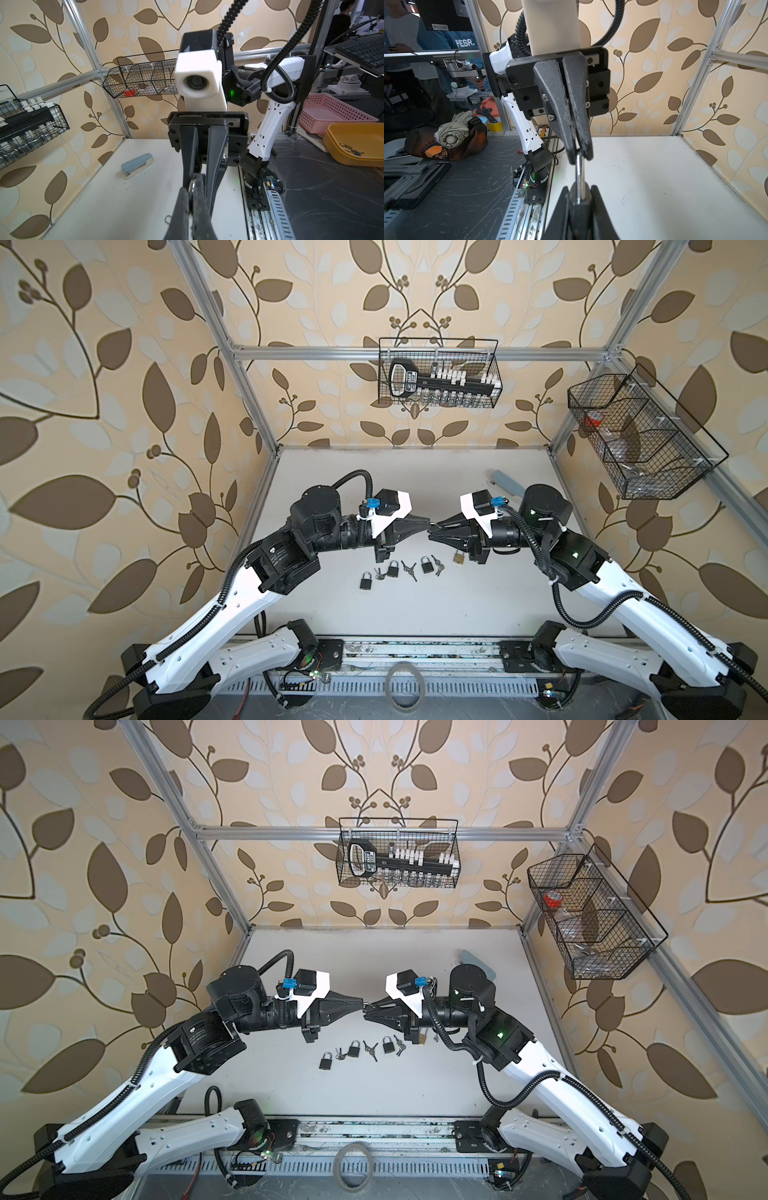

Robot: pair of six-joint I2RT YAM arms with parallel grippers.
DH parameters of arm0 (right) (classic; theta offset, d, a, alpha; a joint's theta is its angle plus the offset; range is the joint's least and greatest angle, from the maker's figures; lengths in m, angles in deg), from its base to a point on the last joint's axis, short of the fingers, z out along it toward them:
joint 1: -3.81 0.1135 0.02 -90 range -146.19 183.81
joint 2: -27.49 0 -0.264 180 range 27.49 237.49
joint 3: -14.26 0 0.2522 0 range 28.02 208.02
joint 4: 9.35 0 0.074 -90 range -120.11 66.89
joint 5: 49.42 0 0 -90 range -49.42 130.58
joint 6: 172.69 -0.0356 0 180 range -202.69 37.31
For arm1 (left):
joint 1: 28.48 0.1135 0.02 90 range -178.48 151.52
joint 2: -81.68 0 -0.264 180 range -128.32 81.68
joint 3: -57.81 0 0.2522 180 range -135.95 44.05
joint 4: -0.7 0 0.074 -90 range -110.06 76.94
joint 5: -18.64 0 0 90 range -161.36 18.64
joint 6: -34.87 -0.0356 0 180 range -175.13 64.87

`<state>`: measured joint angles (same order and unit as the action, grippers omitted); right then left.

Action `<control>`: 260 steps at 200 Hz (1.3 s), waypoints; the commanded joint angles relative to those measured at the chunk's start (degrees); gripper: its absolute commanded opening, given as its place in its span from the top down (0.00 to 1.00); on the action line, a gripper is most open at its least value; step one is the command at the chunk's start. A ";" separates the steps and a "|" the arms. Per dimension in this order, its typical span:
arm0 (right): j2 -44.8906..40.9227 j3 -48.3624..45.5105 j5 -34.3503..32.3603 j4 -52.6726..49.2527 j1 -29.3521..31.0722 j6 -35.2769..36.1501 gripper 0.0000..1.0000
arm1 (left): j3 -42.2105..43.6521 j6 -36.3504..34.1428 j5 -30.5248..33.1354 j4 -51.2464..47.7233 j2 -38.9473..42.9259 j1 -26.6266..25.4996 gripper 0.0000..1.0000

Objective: Lock with the key

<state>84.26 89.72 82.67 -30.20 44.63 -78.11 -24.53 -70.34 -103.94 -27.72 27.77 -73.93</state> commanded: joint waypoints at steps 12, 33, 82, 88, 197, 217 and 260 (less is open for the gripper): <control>-0.88 2.03 -0.68 0.11 -0.74 2.42 1.00 | 0.58 -1.03 0.44 -6.12 1.11 -0.08 0.93; -0.01 3.41 -0.61 -4.95 -0.76 5.46 1.00 | -2.31 -1.91 -1.43 -8.65 0.03 -0.08 0.47; 1.12 5.77 -3.24 -13.22 -0.74 11.98 1.00 | -5.40 -2.84 0.79 -10.60 -1.00 -0.08 0.47; 1.52 6.31 -3.56 -14.43 -0.74 12.91 1.00 | -5.49 -2.73 1.00 -10.55 -1.22 -0.08 0.47; 3.59 7.91 -3.54 -16.50 -0.48 15.95 1.00 | -7.10 -2.55 1.64 -11.65 -6.12 -0.08 0.75; 3.95 8.18 -3.51 -16.39 -0.48 15.79 1.00 | -6.83 -2.55 1.55 -11.52 -6.25 -0.08 0.85; 3.70 6.92 -3.32 -14.97 -0.48 15.49 1.00 | -7.18 0.28 1.97 -11.43 -6.58 -0.08 1.00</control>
<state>88.07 96.16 78.47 -47.36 43.93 -63.40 -30.26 -73.00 -102.30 -40.79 21.17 -73.89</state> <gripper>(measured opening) 0.138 0.056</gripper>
